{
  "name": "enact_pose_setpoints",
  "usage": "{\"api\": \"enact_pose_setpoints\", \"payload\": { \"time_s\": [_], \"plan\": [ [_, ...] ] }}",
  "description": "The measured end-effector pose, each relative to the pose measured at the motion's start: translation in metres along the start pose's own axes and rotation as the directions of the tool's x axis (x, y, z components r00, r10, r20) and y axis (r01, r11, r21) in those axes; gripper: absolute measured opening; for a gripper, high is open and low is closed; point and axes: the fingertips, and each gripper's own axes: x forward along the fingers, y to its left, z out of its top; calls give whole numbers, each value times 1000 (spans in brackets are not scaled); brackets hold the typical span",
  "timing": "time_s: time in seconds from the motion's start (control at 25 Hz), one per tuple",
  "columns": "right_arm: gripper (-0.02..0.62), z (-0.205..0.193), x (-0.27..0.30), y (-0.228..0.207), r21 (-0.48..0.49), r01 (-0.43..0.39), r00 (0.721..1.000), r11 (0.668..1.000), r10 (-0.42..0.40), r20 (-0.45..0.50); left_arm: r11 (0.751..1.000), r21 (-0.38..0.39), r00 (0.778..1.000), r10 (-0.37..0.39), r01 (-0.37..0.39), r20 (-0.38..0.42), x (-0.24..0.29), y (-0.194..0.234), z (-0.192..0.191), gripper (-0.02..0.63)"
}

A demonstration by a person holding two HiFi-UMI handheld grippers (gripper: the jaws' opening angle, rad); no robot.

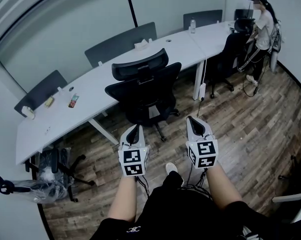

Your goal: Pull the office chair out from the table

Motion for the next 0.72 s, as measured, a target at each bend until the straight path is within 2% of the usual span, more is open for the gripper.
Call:
{"api": "enact_pose_setpoints", "payload": {
  "time_s": [0.4,0.72],
  "plan": [
    [9,4,87,-39,-34,1,1000,999,-2,-25,1000,-6,1000,19,-19,-24,85,37,3,14],
    [11,19,162,-67,-72,-37,998,997,33,-51,1000,1,999,24,-24,-39,146,73,18,40]
  ]
}}
